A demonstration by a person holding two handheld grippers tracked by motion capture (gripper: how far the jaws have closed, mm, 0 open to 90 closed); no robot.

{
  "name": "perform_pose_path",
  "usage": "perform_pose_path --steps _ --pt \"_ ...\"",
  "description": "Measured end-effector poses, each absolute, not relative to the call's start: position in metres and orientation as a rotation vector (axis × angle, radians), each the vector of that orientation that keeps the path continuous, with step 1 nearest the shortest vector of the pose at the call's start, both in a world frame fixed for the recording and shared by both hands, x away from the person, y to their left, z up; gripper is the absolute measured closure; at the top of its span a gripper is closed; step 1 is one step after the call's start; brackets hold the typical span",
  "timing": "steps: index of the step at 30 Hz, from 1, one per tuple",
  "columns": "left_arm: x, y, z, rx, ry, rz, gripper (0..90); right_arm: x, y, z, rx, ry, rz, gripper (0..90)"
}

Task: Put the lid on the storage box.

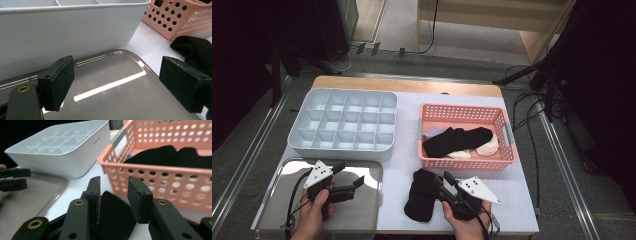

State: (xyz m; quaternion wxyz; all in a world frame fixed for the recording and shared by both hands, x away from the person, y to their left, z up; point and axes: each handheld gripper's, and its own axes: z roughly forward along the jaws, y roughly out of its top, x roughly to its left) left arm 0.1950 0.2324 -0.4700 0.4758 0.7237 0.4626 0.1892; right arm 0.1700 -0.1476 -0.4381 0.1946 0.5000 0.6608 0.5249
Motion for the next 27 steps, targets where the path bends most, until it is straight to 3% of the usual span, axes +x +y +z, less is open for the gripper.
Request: perform_pose_path --steps 27 --pt "0.195 0.231 -0.47 1.771 1.129 0.474 13.6 0.23 -0.154 -0.421 1.398 1.796 1.346 64.8"
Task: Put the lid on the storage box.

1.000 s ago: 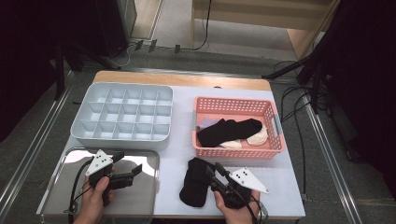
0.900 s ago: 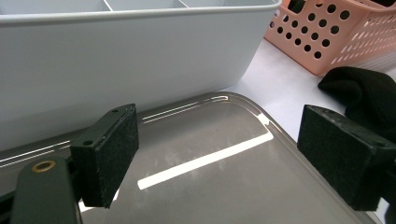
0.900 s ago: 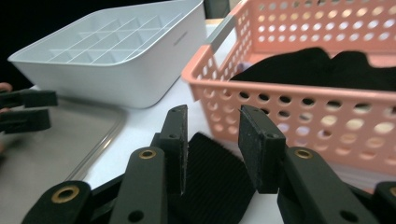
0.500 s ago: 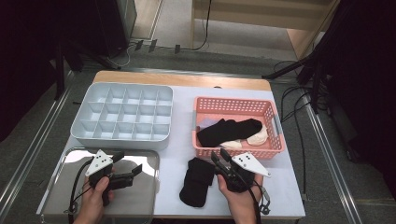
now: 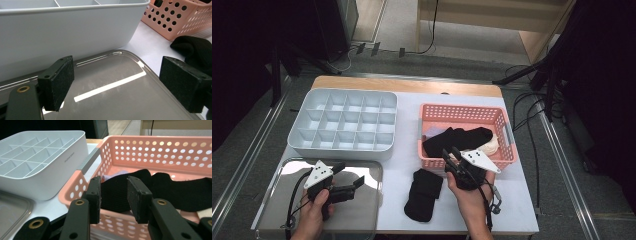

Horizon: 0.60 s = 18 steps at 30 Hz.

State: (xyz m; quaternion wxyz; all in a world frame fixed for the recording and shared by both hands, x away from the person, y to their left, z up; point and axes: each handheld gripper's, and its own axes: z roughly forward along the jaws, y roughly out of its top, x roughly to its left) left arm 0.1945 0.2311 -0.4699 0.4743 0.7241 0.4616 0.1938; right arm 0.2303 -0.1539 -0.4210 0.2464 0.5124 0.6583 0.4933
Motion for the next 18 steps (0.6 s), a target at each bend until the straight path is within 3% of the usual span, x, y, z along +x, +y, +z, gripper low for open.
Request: perform_pose_path --steps 18 --pt "0.194 0.231 -0.47 1.776 1.121 0.479 12.4 0.259 -0.148 -0.419 1.418 1.785 1.299 65.7"
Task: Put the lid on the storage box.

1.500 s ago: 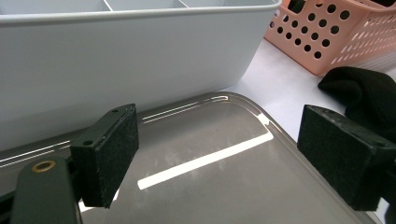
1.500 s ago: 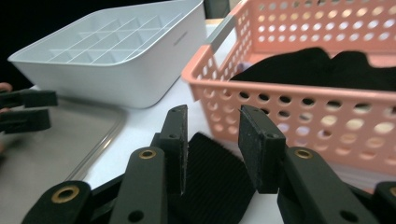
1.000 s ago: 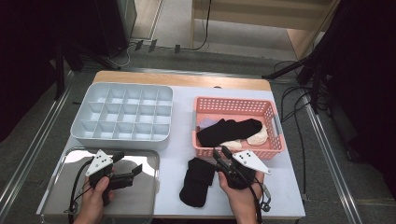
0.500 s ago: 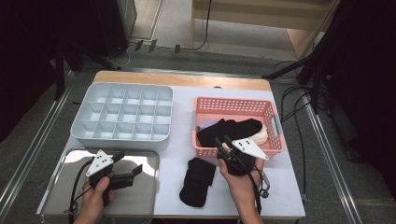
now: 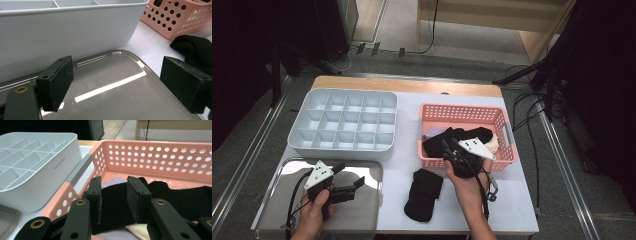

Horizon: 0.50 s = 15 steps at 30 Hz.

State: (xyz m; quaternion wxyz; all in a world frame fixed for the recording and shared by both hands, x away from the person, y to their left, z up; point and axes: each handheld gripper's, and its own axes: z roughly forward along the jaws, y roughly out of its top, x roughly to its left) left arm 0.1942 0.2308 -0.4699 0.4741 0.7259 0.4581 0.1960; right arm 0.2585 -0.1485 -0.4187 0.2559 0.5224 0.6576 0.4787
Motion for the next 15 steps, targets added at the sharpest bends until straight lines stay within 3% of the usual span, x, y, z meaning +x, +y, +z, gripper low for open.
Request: perform_pose_path --steps 15 --pt "0.194 0.231 -0.47 1.775 1.12 0.473 11.7 0.285 -0.15 -0.424 1.485 1.778 1.235 65.5"
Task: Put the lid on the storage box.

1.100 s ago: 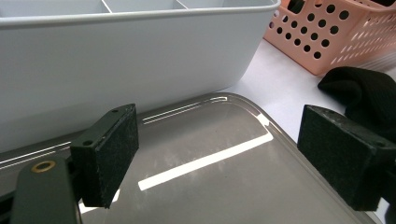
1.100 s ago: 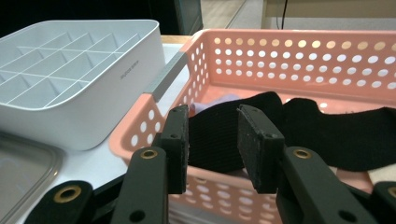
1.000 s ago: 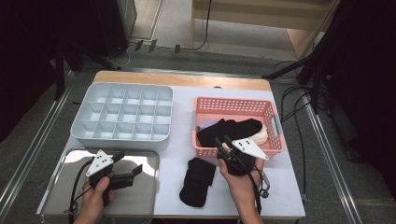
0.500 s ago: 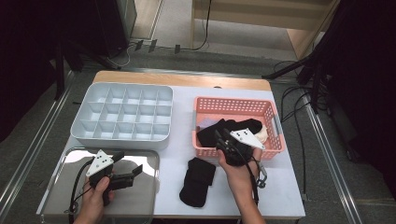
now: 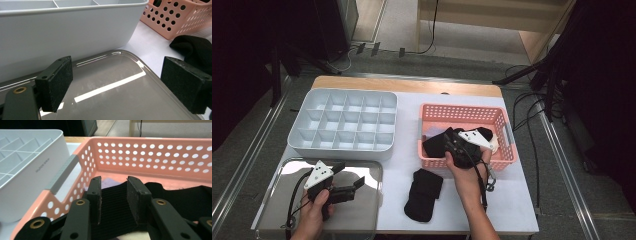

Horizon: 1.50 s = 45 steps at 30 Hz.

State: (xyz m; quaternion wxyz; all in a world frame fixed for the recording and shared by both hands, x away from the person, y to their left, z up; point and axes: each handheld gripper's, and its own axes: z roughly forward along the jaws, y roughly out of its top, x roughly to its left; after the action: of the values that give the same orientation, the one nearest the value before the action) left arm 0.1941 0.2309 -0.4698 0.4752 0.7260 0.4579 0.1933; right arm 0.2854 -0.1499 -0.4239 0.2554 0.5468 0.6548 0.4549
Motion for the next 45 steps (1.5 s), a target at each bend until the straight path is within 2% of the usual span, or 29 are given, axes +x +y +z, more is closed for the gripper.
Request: perform_pose_path --steps 15,24,36,40,45 --pt "0.194 0.232 -0.47 1.769 1.124 0.47 11.6 0.309 -0.151 -0.438 1.571 1.798 1.115 64.8" --pt "0.194 0.232 -0.47 1.77 1.122 0.468 11.6 0.319 -0.145 -0.452 1.576 1.865 1.014 56.7" --pt "0.194 0.232 -0.47 1.771 1.122 0.467 11.7 0.329 -0.142 -0.451 1.698 1.939 0.94 44.5" --pt "0.195 0.232 -0.47 1.773 1.121 0.466 11.7 0.331 -0.141 -0.451 1.753 1.952 0.882 50.3" --pt "0.195 0.232 -0.47 1.774 1.121 0.464 11.7 0.332 -0.141 -0.452 1.773 1.981 0.814 70.9"
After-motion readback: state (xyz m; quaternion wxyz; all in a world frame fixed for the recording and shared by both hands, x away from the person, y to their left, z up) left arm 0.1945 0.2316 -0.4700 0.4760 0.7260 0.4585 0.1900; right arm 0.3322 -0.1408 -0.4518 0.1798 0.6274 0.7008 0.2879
